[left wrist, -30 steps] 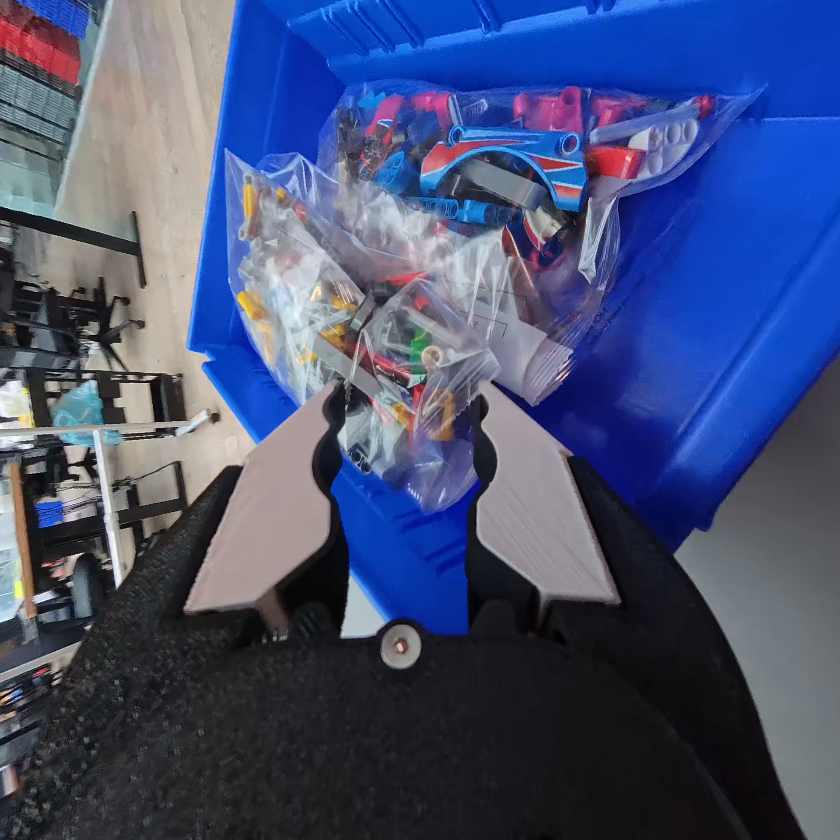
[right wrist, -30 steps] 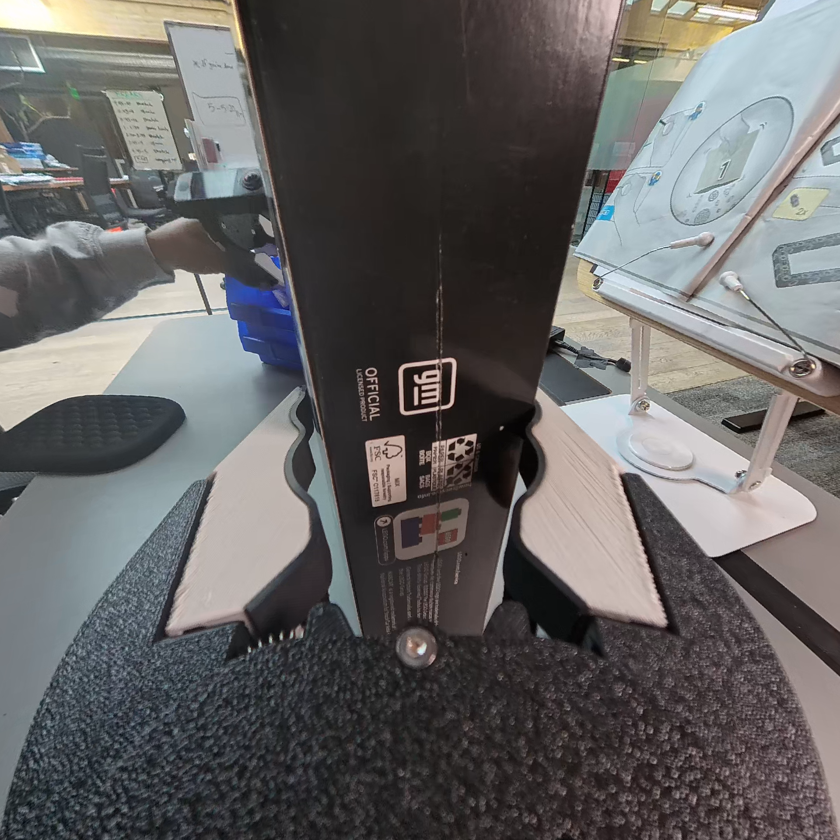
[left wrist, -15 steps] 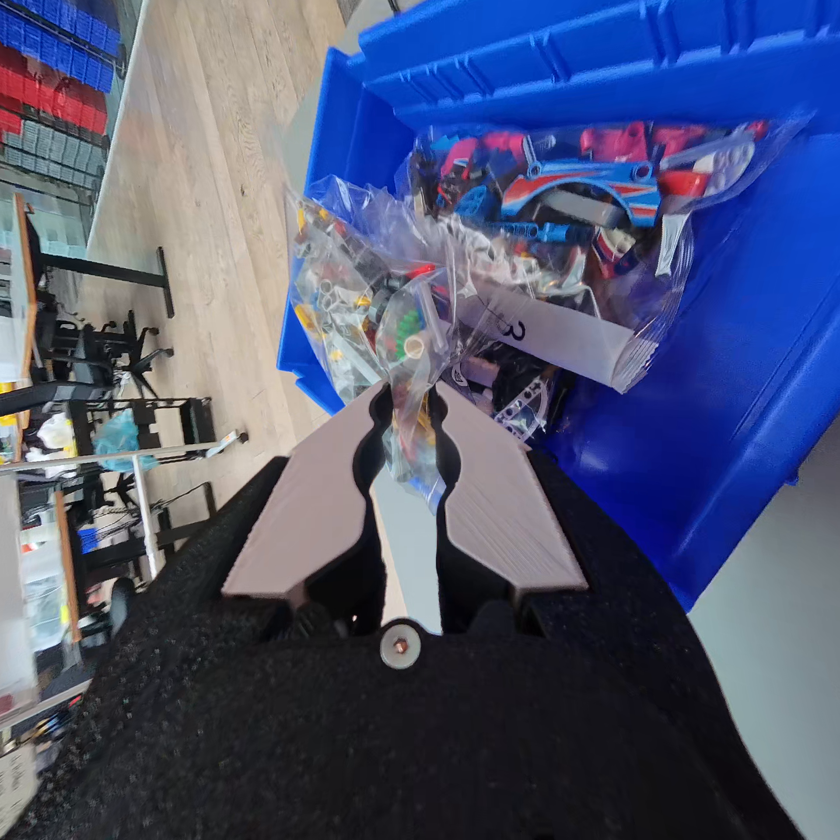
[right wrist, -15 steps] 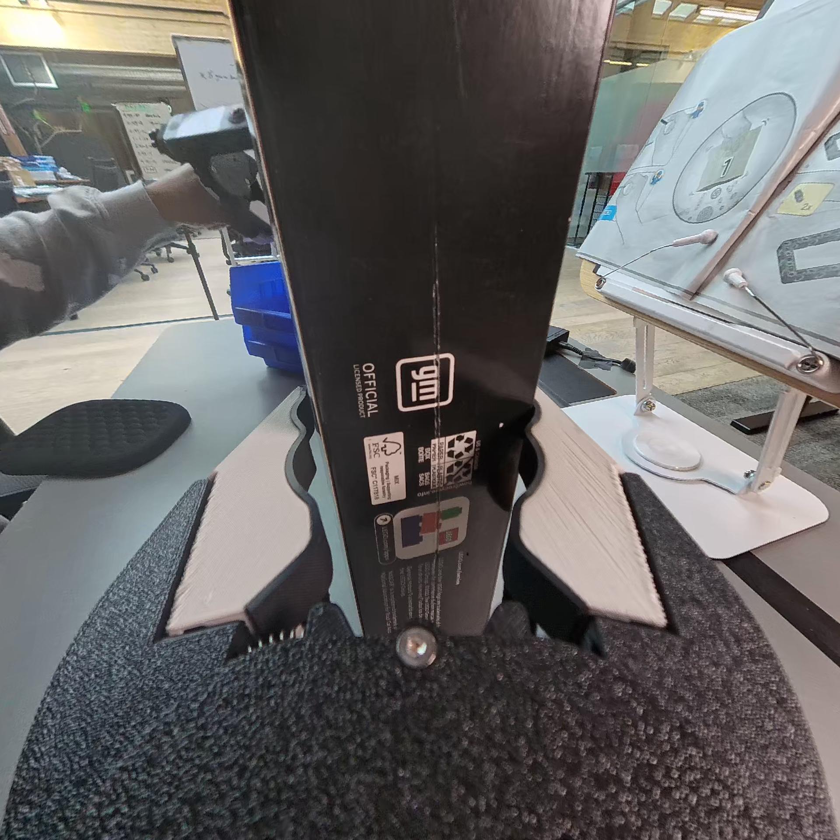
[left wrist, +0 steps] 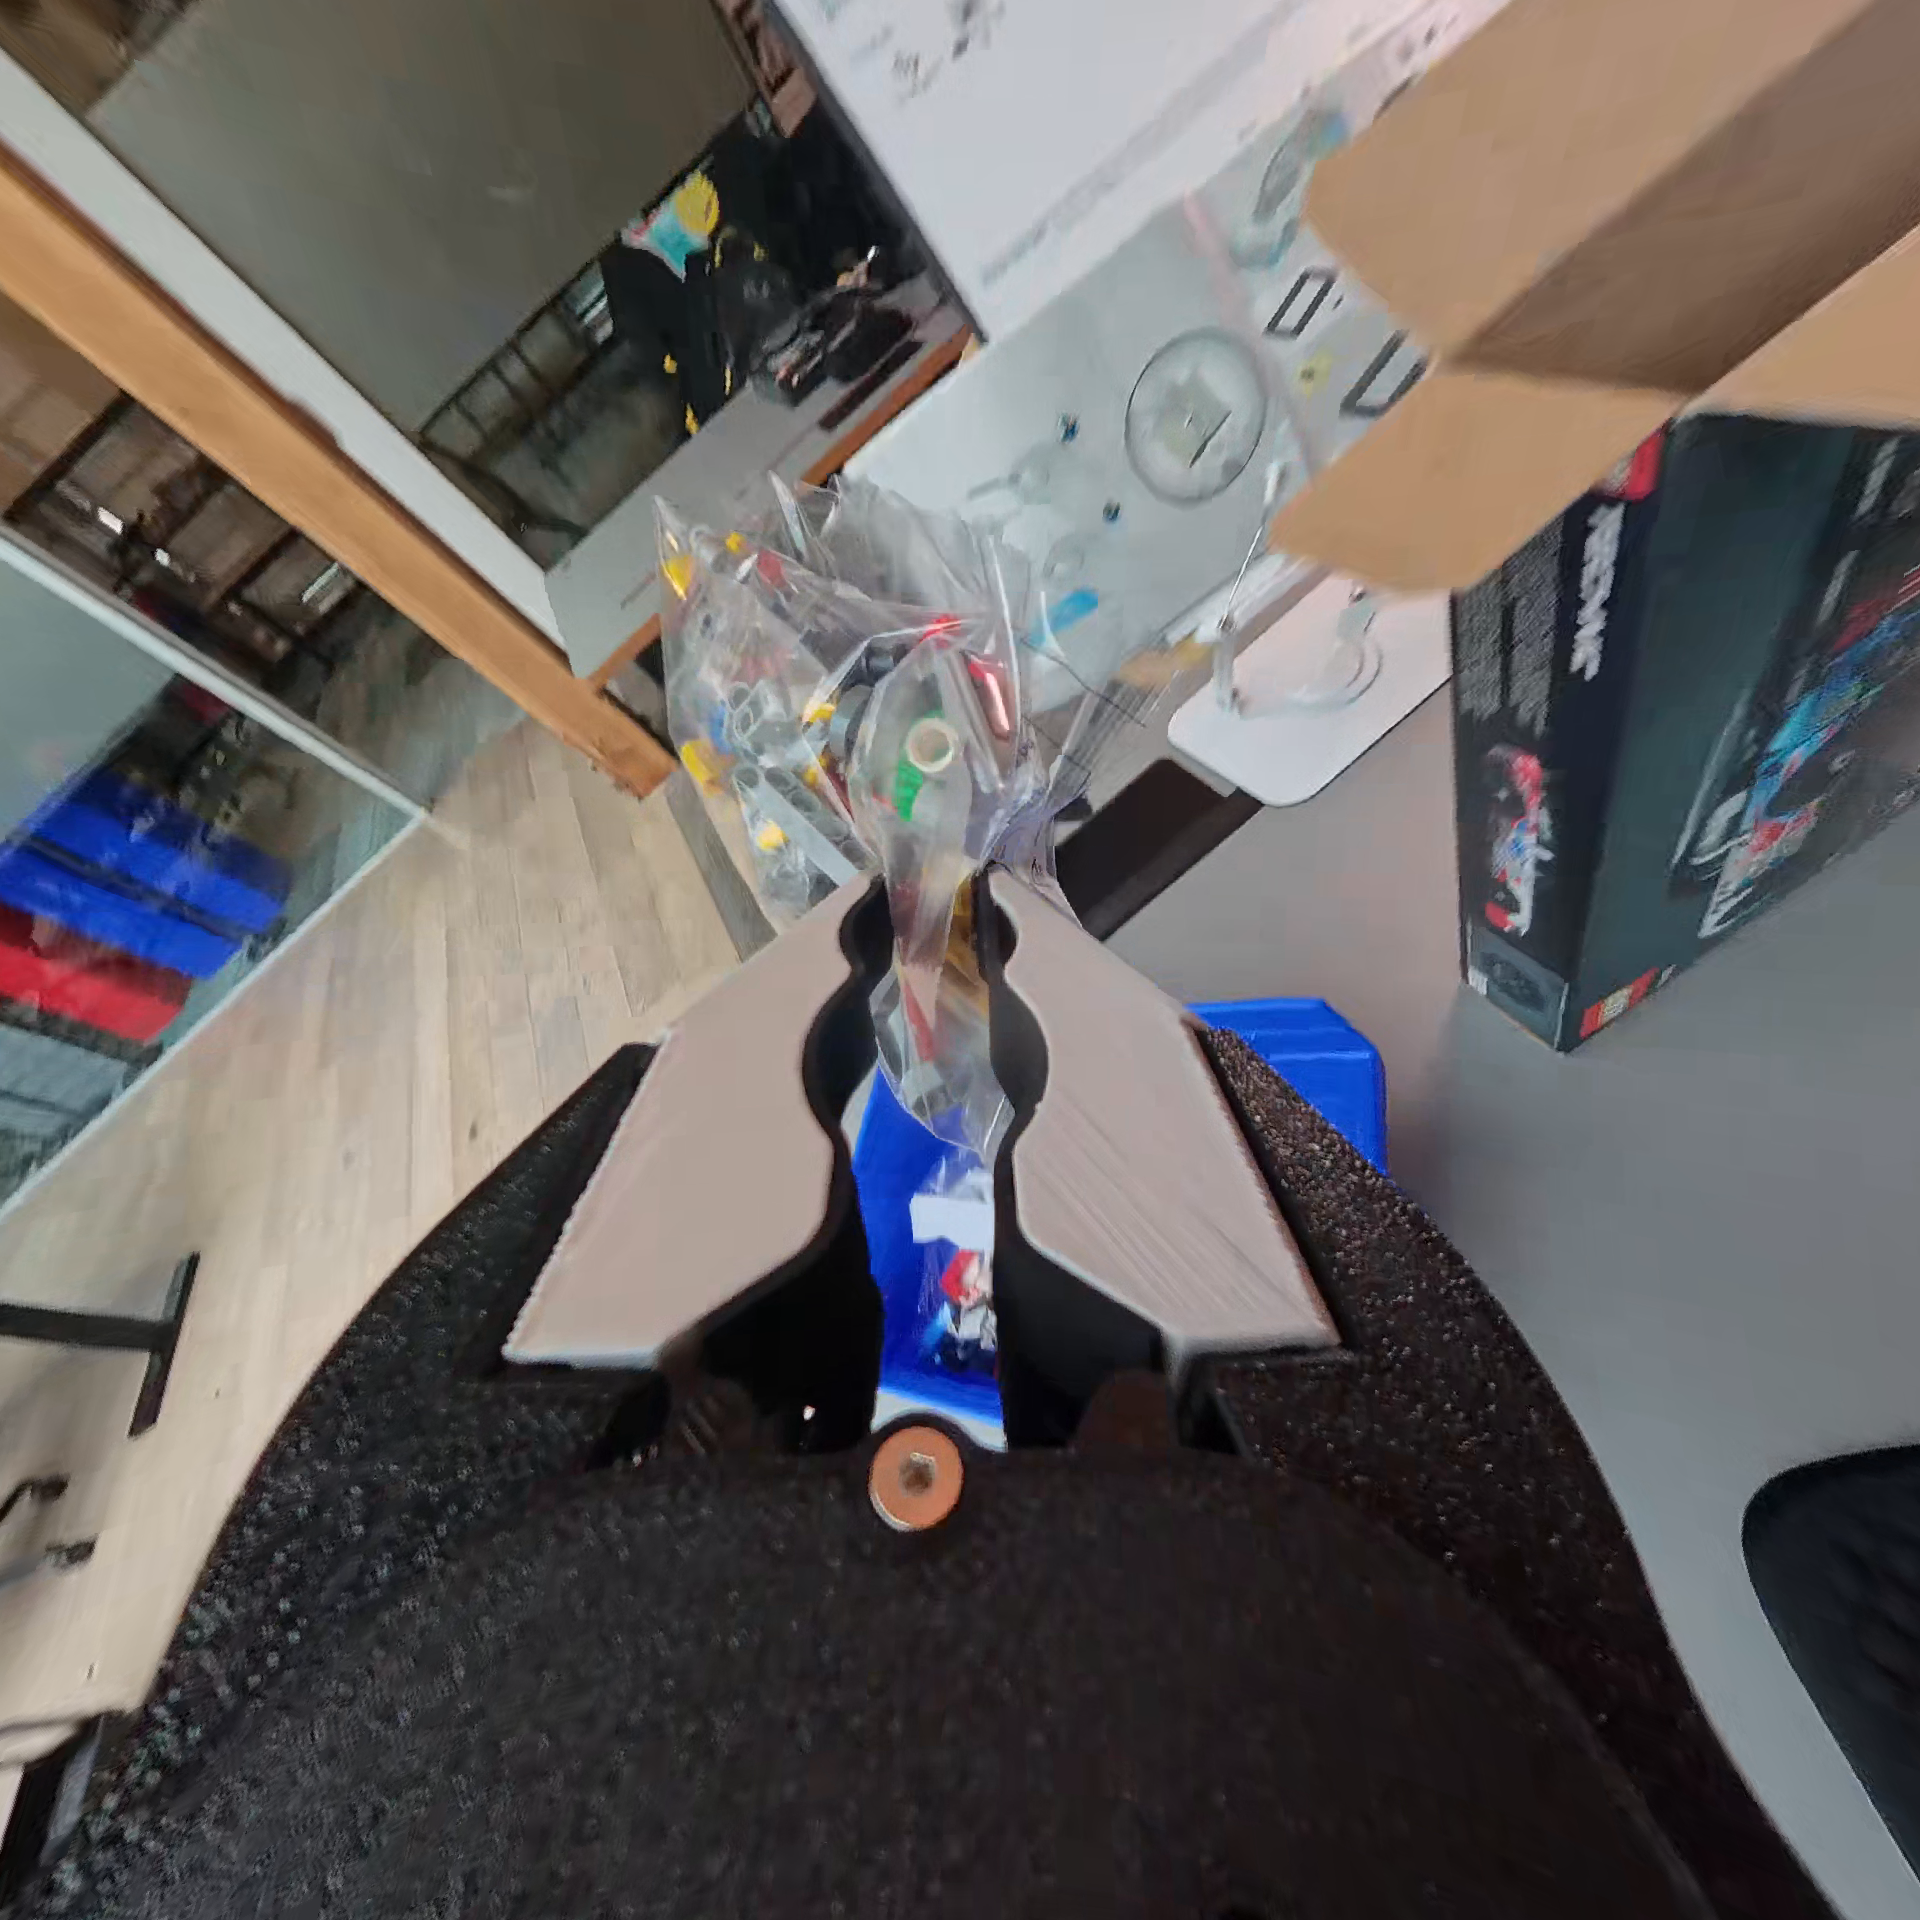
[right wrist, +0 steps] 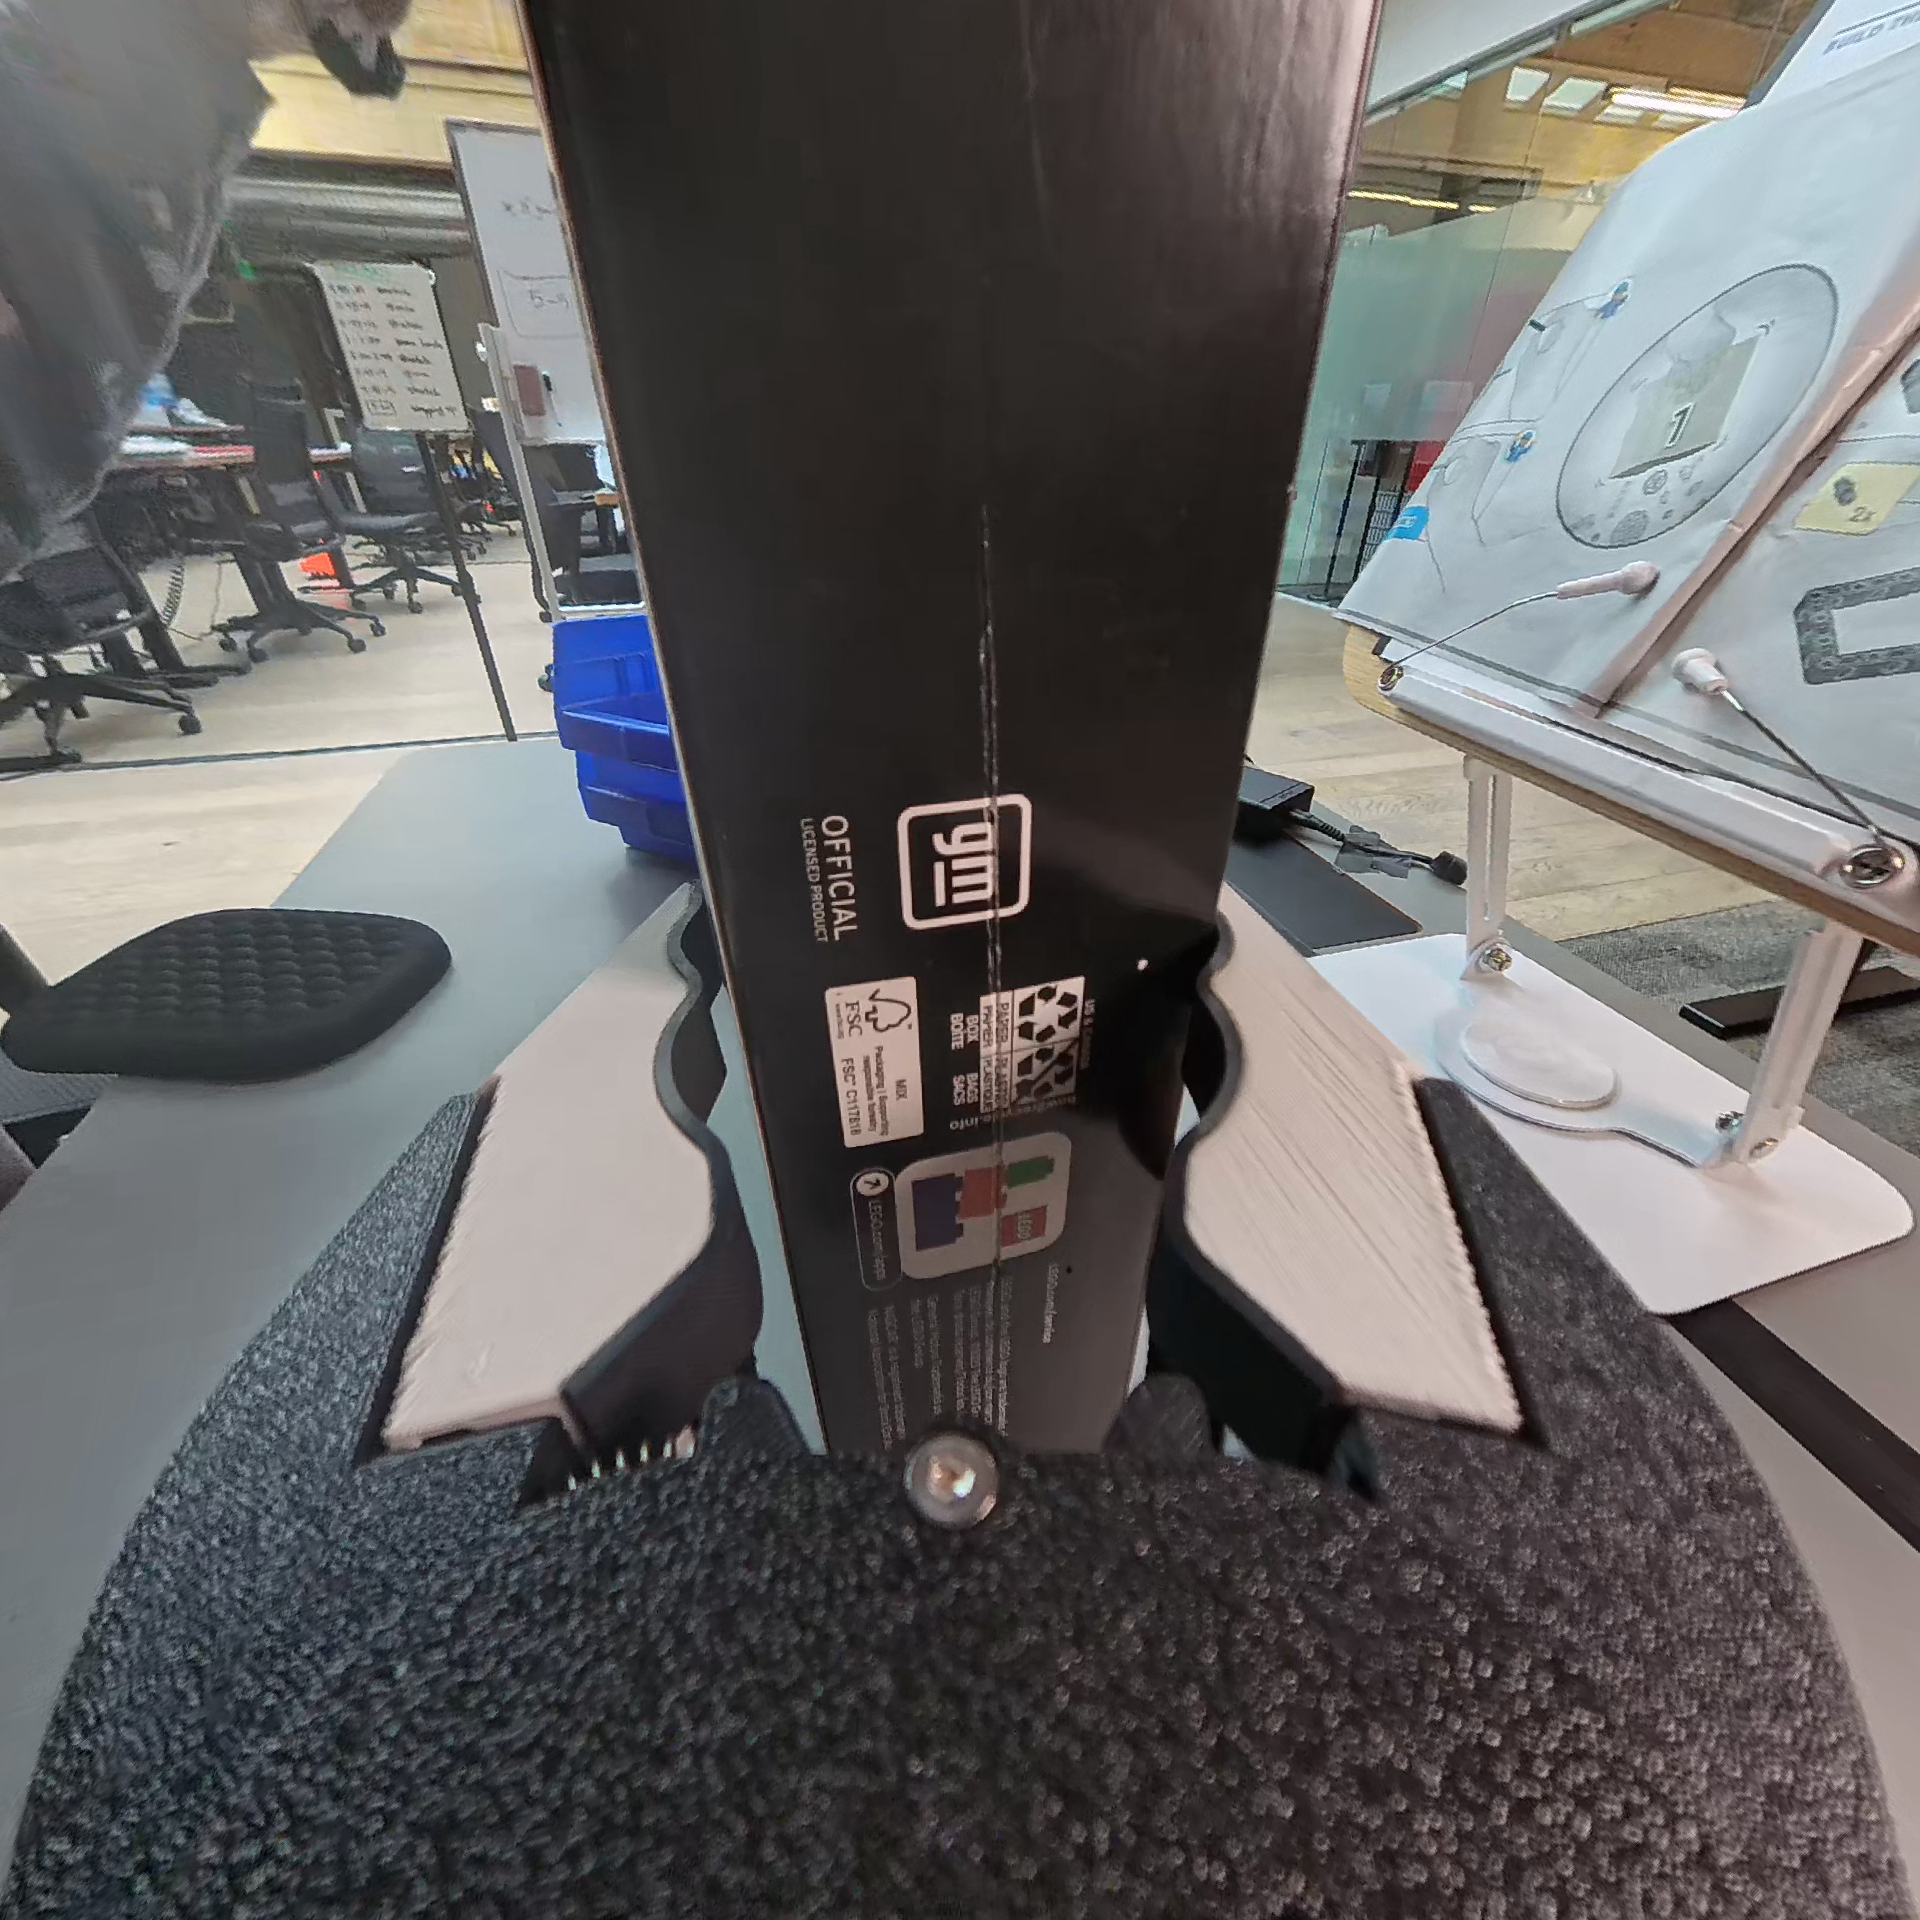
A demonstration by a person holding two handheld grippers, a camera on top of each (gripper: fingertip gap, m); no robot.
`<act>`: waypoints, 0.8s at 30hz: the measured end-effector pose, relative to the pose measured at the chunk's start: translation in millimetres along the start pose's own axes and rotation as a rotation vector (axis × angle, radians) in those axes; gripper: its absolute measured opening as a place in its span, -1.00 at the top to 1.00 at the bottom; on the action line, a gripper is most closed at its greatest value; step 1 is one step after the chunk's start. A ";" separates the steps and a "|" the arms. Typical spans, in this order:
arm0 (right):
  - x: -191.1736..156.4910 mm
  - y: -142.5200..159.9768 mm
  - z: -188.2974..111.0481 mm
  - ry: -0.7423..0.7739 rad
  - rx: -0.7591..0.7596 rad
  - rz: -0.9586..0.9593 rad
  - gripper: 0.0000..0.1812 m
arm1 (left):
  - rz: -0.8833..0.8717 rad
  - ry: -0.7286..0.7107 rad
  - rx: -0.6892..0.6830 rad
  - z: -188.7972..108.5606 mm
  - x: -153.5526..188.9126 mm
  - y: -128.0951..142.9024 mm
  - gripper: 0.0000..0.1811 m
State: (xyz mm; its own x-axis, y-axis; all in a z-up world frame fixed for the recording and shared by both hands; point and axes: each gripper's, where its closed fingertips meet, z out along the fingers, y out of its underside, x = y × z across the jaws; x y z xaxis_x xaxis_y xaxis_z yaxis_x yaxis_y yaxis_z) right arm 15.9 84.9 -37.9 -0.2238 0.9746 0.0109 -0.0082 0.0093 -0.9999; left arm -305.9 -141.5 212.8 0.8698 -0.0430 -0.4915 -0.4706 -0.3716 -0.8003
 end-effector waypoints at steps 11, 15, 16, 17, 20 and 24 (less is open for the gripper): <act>-10.9 -2.3 -3.9 -0.048 0.037 -0.048 0.03 | 0.501 0.599 -0.039 -16.7 124.9 -179.0 0.84; -14.7 -2.7 -5.3 -0.066 0.037 -0.063 0.03 | 0.599 0.811 -0.202 -9.5 169.0 -191.1 0.83; -16.1 -2.8 -5.8 -0.072 0.039 -0.067 0.03 | 0.614 0.843 -0.265 -3.9 175.8 -190.4 0.83; -17.3 -3.1 -6.4 -0.079 0.041 -0.070 0.04 | 0.625 0.867 -0.329 3.5 181.2 -189.3 0.83; -19.6 -3.0 -7.1 -0.088 0.037 -0.079 0.04 | 0.650 0.953 -0.500 28.2 201.7 -184.0 0.83; -21.7 -3.0 -7.5 -0.097 0.034 -0.087 0.04 | 0.681 1.108 -0.591 63.6 247.4 -182.9 0.84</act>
State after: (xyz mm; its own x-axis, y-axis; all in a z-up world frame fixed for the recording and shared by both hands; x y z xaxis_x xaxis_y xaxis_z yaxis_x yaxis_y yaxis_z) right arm 28.1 65.4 -35.1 -0.3135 0.9443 0.0998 -0.0640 0.0838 -0.9944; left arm -14.0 -25.2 215.8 0.2976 -0.9544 0.0226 -0.9460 -0.2979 -0.1275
